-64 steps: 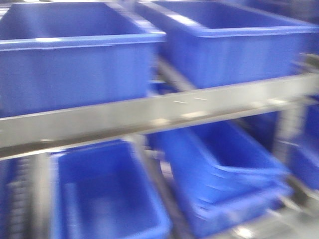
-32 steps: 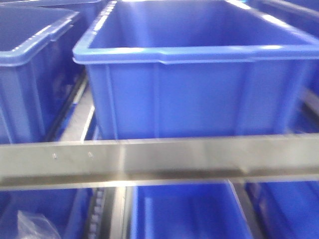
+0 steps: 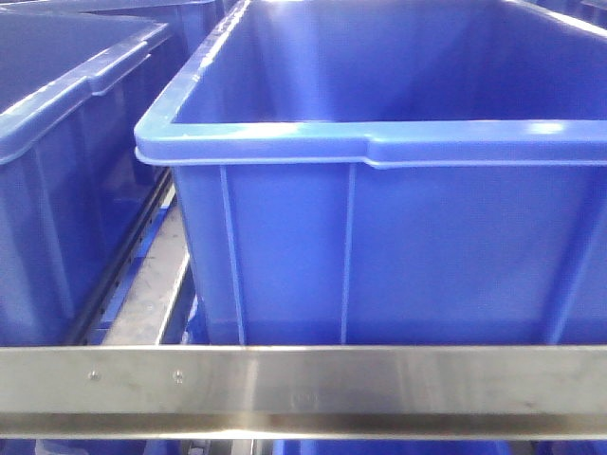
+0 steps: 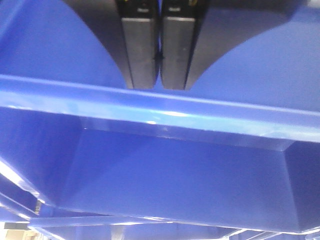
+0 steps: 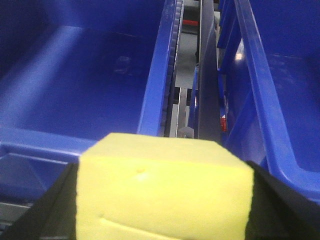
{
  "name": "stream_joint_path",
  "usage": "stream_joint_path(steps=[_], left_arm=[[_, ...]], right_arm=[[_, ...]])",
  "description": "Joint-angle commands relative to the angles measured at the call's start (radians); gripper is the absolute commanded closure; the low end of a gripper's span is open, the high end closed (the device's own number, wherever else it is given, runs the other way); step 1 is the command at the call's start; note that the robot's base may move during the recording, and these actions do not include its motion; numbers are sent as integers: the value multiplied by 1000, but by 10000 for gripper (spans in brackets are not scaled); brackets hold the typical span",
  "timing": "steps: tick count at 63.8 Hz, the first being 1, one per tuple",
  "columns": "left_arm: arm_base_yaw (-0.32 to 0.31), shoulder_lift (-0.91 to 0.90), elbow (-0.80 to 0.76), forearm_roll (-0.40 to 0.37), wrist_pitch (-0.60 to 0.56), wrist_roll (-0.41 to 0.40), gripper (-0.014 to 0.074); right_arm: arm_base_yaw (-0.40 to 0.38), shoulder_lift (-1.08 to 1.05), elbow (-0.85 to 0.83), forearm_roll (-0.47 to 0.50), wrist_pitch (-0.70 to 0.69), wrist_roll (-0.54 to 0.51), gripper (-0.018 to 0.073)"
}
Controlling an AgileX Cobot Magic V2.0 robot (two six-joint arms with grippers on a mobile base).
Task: Place yellow foam block on left shelf second layer
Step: 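Turn the base to face the shelf rack and stop at the blue bin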
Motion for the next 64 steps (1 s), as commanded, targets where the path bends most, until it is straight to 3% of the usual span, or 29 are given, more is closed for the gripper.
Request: stream_joint_path(steps=[1,64], left_arm=[[1,8,26,-2,-88,-4,460],[1,8,26,-2,-88,-4,460]], right_arm=[[-2,20,-27,-26,-83,-7,304],[-2,20,-27,-26,-85,-6,304]])
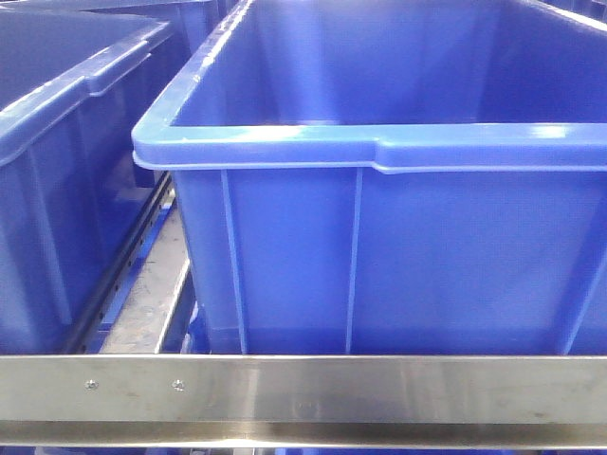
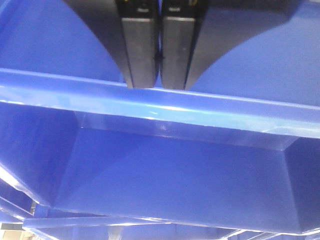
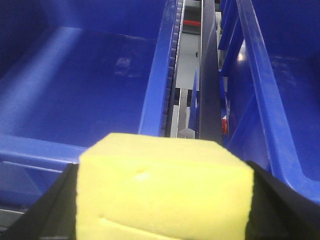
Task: Place yellow foam block on left shelf second layer
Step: 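Turn the base to face the shelf rack and stop at the blue bin, then reach the right gripper with the cube into the blue bin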
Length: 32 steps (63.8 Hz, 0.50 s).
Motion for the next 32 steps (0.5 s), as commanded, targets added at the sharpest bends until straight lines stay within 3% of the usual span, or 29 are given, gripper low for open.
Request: stream_joint_path(steps=[1,19,32], left_arm=[[1,8,26,-2,-88,-4,460],[1,8,26,-2,-88,-4,460],[1,8,26,-2,-88,-4,460]], right_arm=[[-2,20,-27,-26,-85,-4,304],[-2,46,-166,56,-82,-4,304],[-2,295,-356,113,-34,-10,304]])
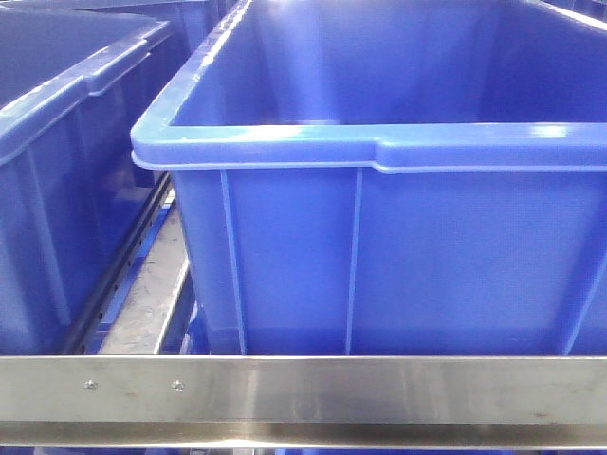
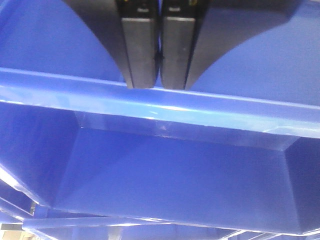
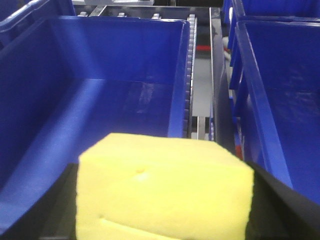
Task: Place yellow foam block on left shelf second layer
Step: 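Reach the right gripper with the cube into the blue bin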
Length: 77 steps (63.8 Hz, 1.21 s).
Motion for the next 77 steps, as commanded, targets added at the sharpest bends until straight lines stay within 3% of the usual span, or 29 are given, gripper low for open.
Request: stream_joint_path(steps=[1,16,32,48,77], left_arm=[[1,8,26,-2,-88,-4,460],[1,8,26,-2,-88,-4,460],[1,8,26,-2,-88,-4,460],[1,8,26,-2,-88,-4,460],[1,8,26,-2,-88,-4,460]], right_arm=[[-2,155,-107,27,-50,-14,304],[54,572,-339,132,-49,-203,304],[161,966,-597,131,16,-207,304],[180,1313,-793,131,63,-207,304],[168,1506,-819,124,-62,-207,304]])
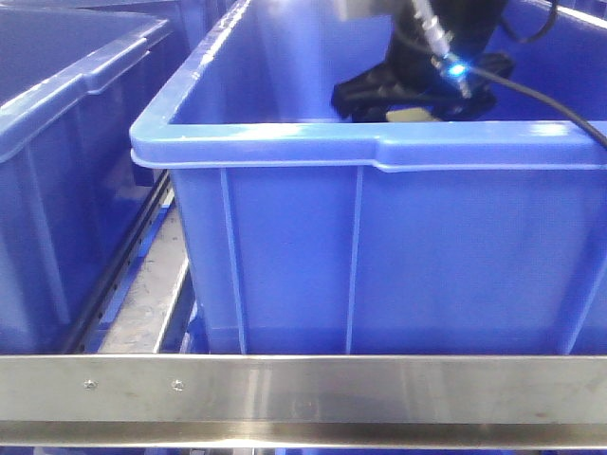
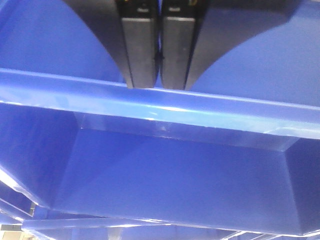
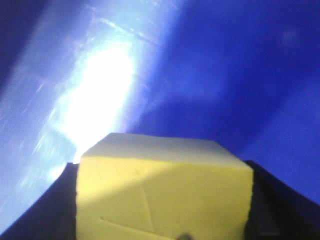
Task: Place yellow foam block on left shelf second layer
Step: 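Reach the right gripper with the cube into the blue bin, then open the right gripper to release the cube into the bin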
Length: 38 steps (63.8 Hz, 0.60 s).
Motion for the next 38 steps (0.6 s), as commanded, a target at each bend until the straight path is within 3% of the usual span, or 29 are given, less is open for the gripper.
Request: stream_joint_path(steps=[1,12,28,38], left_arm=[[1,8,26,-2,-88,-4,460],[1,8,26,-2,-88,-4,460],[1,8,26,-2,-88,-4,460],[1,8,26,-2,-88,-4,460]], right_arm=[[-11,-41,-37,-18,-74,-9,304],[-11,-33,-37,-40,-72,-9,257],[-11,-34,-37,-40,-74,-9,-76],[-11,-50,-37,-43,-75,-9,-74]])
